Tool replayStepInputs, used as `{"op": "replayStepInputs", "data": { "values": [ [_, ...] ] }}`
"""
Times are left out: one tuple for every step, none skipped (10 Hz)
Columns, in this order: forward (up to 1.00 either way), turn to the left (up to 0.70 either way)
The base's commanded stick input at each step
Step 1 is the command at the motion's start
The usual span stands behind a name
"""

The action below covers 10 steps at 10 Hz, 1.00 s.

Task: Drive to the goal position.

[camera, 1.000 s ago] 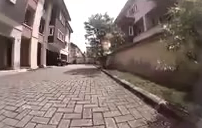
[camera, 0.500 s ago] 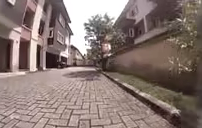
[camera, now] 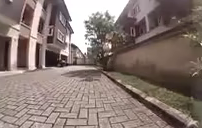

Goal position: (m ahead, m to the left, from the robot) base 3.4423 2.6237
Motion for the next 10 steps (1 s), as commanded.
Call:
{"op": "replayStepInputs", "data": {
  "values": [
    [0.5,0.0],
    [0.5,0.0],
    [0.5,0.0],
    [0.5,0.0],
    [0.5,0.0],
    [0.5,0.0],
    [0.5,0.0],
    [0.5,0.0],
    [0.5,0.0],
    [0.5,0.0]
  ]
}}
